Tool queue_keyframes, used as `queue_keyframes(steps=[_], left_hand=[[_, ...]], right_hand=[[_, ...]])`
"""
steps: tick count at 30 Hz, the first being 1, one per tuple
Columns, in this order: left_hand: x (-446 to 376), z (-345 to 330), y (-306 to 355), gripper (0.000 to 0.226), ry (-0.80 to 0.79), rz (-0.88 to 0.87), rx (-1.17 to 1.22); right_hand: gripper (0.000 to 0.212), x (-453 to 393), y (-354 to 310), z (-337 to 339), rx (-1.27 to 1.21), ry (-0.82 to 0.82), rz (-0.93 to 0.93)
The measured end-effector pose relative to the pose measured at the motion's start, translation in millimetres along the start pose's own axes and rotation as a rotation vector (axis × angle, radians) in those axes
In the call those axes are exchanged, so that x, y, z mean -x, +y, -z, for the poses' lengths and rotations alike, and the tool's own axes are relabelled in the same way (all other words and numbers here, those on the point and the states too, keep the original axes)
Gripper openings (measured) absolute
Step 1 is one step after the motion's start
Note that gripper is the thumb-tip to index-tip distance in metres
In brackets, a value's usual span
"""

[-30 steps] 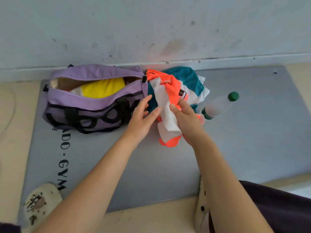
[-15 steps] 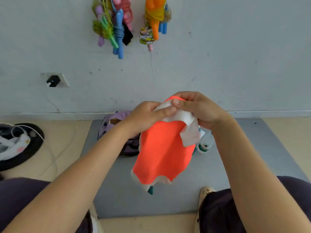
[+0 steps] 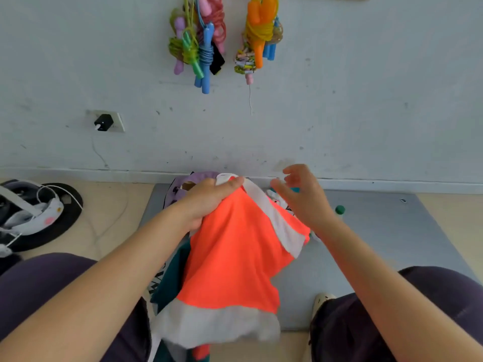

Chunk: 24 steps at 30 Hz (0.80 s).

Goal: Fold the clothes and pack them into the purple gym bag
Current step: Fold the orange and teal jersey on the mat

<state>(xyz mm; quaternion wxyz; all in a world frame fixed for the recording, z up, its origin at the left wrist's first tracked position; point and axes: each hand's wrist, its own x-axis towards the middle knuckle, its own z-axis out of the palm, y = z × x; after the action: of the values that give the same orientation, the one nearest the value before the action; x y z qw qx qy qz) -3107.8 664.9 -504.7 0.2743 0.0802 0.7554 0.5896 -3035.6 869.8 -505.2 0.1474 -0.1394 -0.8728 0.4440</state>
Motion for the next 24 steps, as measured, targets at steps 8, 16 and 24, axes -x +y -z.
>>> queue_keyframes(steps=[8,16,24], left_hand=[[-11.1,5.2,-1.7,0.043,0.084,0.002,0.520],[-1.2,-3.6,16.0,0.068,-0.129,-0.119,0.601],[-3.0,-5.3,10.9,0.051,-0.104,-0.182,0.212]], right_hand=[[0.056,32.8,3.0,-36.8,0.020,-0.640,-0.033],[0.037,28.0,-3.4,-42.4,0.007,-0.349,0.017],[0.045,26.8,-11.5,-26.9,-0.077,-0.340,-0.077]])
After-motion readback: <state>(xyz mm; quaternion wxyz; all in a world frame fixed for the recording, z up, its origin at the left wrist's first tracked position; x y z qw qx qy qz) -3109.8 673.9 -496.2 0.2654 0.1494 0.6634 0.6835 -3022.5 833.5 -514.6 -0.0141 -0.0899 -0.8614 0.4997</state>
